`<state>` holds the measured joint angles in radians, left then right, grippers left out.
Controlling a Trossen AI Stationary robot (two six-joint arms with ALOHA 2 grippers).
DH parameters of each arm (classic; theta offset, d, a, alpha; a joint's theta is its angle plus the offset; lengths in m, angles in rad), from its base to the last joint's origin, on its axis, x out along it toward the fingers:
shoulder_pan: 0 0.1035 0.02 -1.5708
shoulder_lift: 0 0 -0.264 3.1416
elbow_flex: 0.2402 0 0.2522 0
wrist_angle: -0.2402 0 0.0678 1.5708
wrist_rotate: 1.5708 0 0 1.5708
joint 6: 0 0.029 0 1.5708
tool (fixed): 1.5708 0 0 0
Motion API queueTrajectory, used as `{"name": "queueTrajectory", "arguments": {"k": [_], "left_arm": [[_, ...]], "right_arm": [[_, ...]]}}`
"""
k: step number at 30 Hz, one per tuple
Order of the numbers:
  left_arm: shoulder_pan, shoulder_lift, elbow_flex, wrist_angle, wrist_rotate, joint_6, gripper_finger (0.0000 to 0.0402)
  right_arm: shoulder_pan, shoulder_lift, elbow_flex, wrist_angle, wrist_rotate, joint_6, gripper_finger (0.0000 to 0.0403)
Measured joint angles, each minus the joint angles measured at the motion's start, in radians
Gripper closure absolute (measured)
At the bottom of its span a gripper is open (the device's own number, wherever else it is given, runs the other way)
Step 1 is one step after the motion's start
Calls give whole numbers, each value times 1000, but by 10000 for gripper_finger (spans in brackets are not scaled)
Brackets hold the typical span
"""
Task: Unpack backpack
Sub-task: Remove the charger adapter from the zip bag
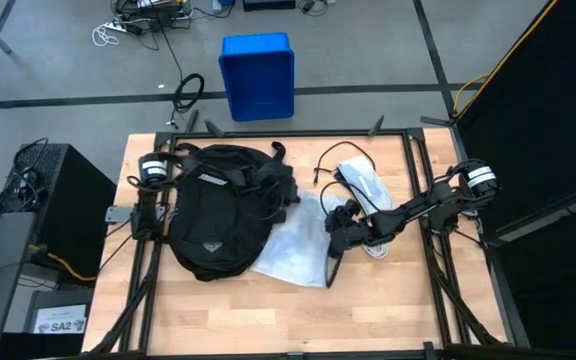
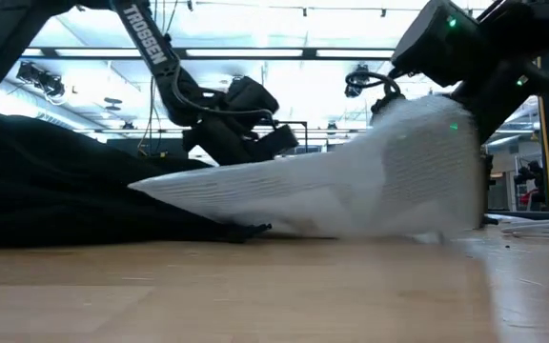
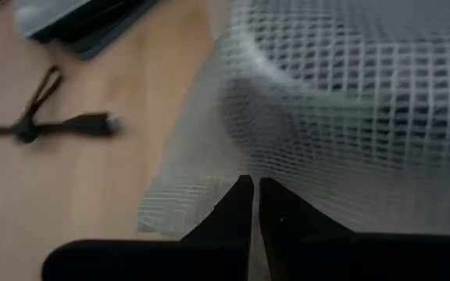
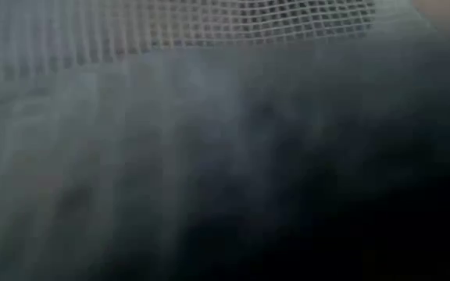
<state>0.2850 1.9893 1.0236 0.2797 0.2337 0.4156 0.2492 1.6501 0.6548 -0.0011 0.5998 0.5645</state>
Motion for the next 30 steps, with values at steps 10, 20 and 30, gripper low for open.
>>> {"name": "queueTrajectory", "arguments": {"k": [10, 20, 30], "left_arm": [[-34, 11, 37, -23, 4, 26, 402], [-35, 11, 39, -14, 8, 72, 402], [-35, 11, 39, -6, 33, 74, 402]], "right_arm": [[23, -27, -1, -35, 25, -29, 147], [-18, -73, 0, -43, 147, -106, 134], [-186, 58, 1, 84, -26, -148, 139]]}}
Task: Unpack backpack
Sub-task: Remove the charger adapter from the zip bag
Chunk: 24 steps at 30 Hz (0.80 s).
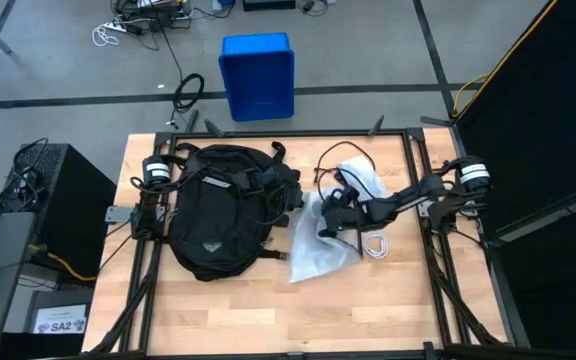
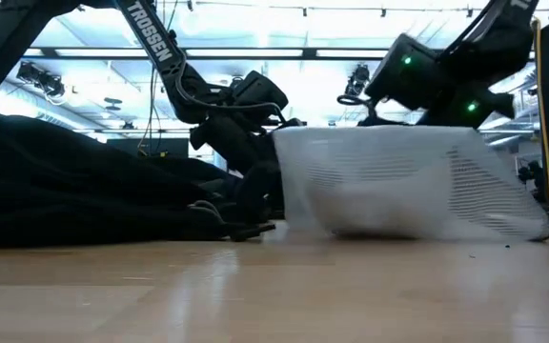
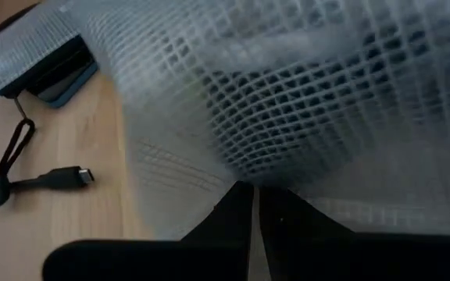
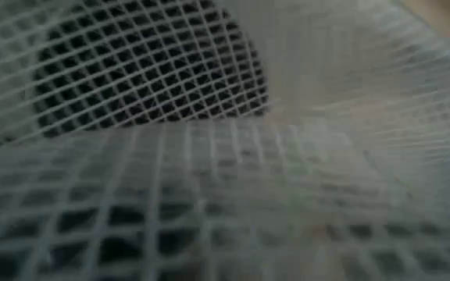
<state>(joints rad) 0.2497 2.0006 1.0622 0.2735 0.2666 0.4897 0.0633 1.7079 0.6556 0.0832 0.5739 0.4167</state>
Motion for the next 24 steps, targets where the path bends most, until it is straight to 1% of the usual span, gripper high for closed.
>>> {"name": "queueTrajectory", "arguments": {"k": [3, 5, 7, 11, 12, 19, 24], "left_arm": [[0, 0, 0, 3, 3, 0, 402], [-1, 0, 0, -1, 9, 0, 402], [-1, 0, 0, -4, 14, 0, 402], [-2, 0, 0, -6, 18, 2, 402], [-3, 0, 0, -8, 21, 2, 402], [-3, 0, 0, -9, 18, 3, 402], [-2, 0, 0, -9, 7, 3, 402]], "right_arm": [[-19, 37, 5, 54, -34, -1, 150], [-19, 47, 4, 70, -45, -3, 168], [-13, 48, 4, 80, -54, -9, 198], [16, 30, 1, 76, -58, -29, 284], [24, 23, 0, 69, -63, -37, 290], [96, -21, -3, 47, -106, -57, 289], [143, -59, -3, 46, -96, -32, 289]]}}
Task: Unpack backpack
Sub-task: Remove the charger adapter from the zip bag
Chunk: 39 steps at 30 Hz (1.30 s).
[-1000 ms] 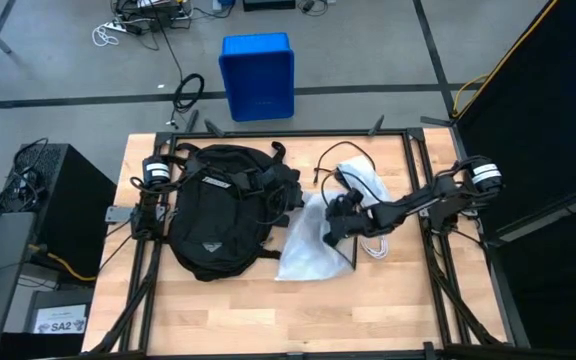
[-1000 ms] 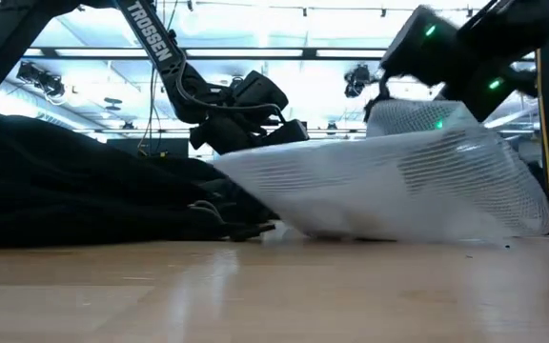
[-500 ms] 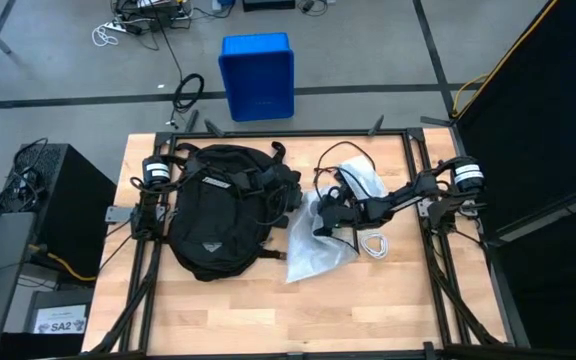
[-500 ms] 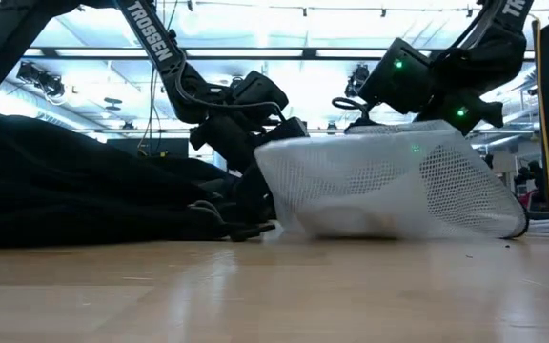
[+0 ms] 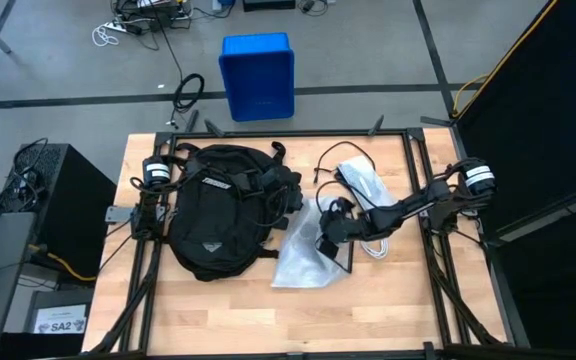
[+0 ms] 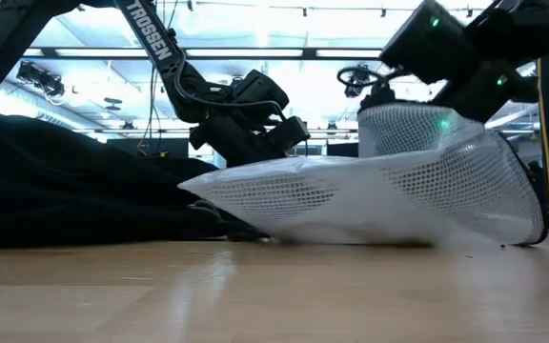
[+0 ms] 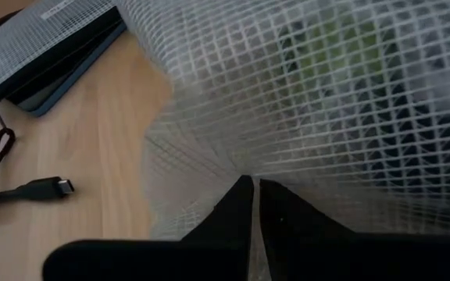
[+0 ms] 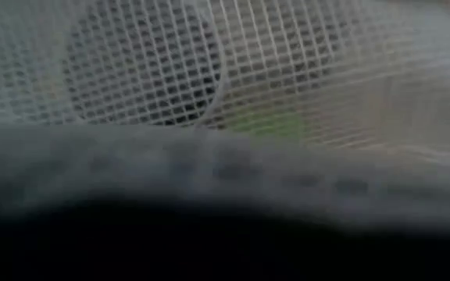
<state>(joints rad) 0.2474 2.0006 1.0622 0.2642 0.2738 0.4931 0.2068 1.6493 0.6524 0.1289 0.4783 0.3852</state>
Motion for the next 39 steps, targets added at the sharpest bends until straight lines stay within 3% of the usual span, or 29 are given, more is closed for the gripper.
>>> {"name": "queueTrajectory", "arguments": {"k": [9, 14, 20, 26, 31, 35, 37, 39], "left_arm": [[0, 0, 0, -1, -3, 0, 402], [0, 0, 0, -8, -7, 0, 402], [1, 0, 0, -15, -7, 0, 402], [1, 0, 0, -21, -8, 0, 402], [1, 0, 0, -21, -8, 0, 402], [1, 0, 0, -21, -8, 0, 402], [1, 0, 0, -21, -8, 0, 402], [1, 0, 0, -21, -8, 0, 402]], "right_arm": [[69, -99, 0, -12, 35, 9, 289], [103, -182, 1, -125, 60, 77, 289], [164, -306, 2, -411, 47, 263, 289], [252, -421, 2, -743, 6, 568, 289], [286, -425, 2, -961, -107, 808, 289], [285, -404, 2, -994, -158, 848, 289], [285, -398, 2, -994, -178, 838, 271], [285, -397, 2, -994, -188, 823, 223]]}}
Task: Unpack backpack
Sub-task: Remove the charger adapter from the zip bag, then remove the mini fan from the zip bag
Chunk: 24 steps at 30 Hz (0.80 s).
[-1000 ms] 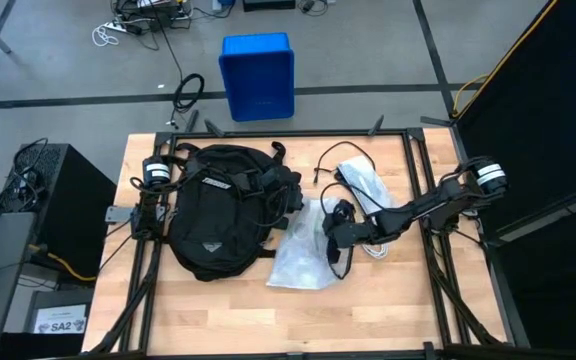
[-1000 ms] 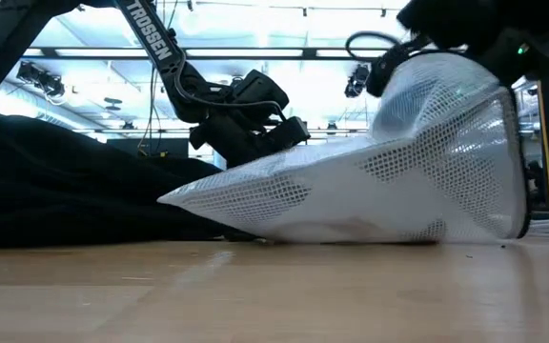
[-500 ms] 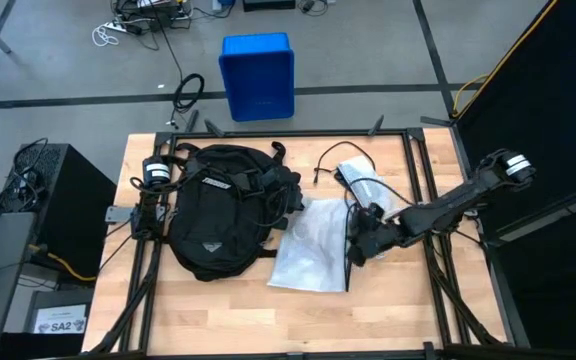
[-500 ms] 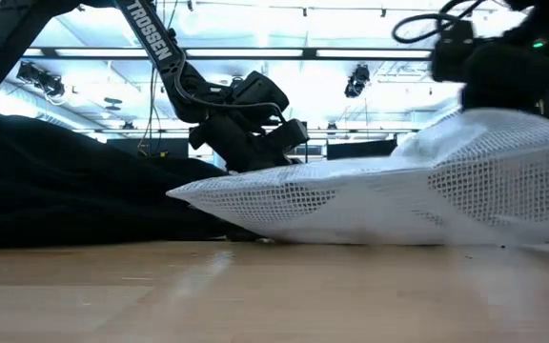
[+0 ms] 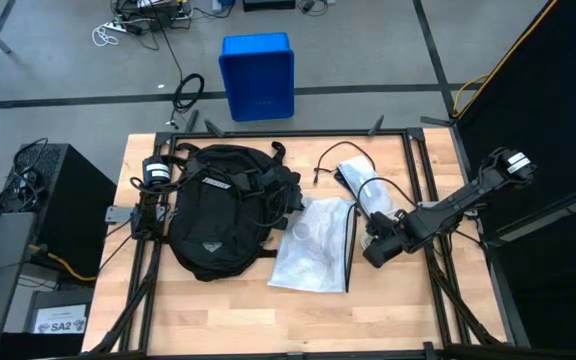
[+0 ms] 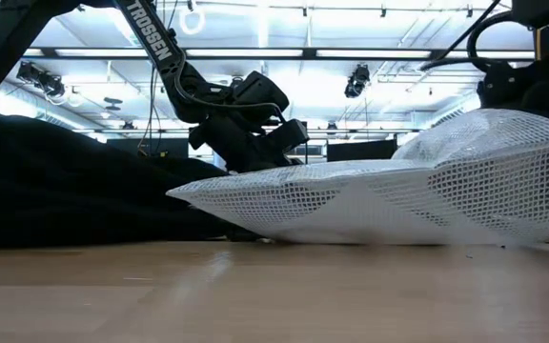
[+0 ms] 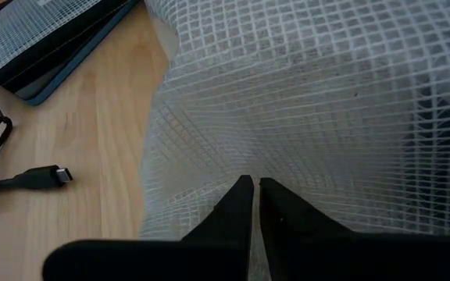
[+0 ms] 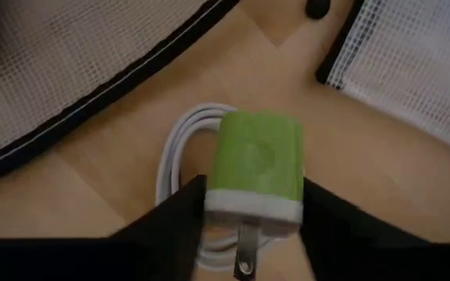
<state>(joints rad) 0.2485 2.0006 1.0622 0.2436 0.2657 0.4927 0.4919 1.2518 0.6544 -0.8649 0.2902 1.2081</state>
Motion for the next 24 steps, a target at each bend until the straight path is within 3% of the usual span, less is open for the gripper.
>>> {"name": "queueTrajectory", "arguments": {"k": [5, 9, 17, 24], "left_arm": [[0, 0, 0, 1, 0, 0, 402], [0, 0, 0, 4, 0, 0, 402], [0, 0, 0, 16, 0, 0, 402], [-2, 0, 0, 34, 0, 0, 402]], "right_arm": [[-8, 0, 0, 6, 2, -9, 110], [-29, 0, 0, 56, 44, -33, 80], [-108, 18, 0, 391, 168, -312, 115], [-222, 205, 0, 772, 82, -643, 156]]}}
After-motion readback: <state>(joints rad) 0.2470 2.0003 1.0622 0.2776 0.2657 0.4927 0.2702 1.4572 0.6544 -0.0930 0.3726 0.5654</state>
